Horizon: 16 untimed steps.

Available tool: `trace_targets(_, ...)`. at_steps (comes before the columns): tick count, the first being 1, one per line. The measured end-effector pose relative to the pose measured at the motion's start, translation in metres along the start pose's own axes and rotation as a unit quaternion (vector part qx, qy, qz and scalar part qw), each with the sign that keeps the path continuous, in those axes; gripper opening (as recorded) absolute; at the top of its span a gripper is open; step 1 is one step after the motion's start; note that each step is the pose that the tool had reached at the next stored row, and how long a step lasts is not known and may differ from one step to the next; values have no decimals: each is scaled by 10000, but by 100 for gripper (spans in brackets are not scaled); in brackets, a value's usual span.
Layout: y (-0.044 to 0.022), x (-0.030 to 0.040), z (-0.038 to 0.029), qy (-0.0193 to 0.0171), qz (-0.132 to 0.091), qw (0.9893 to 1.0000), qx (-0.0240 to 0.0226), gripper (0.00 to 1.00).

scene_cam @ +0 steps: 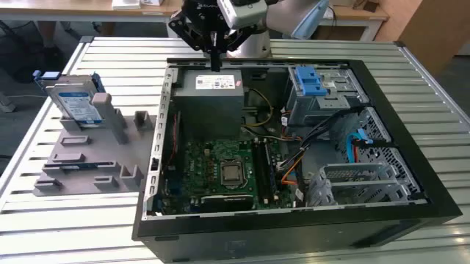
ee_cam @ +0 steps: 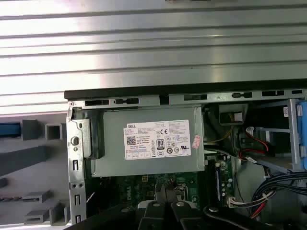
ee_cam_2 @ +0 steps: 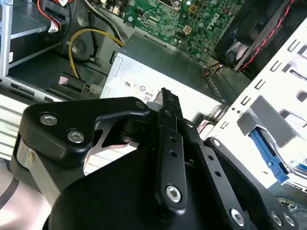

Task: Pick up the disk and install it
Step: 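Reach for the disk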

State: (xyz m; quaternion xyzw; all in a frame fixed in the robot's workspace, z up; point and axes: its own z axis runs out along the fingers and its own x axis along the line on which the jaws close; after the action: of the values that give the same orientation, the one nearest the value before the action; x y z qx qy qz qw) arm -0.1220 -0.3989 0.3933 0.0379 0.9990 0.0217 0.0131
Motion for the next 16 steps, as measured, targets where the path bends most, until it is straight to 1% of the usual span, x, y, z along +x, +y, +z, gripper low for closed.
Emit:
trace_targets(5, 0, 2, 0, 0, 0, 10000, 0, 11)
trace_targets(16, -3, 33, -1, 0, 1, 10000, 0, 11)
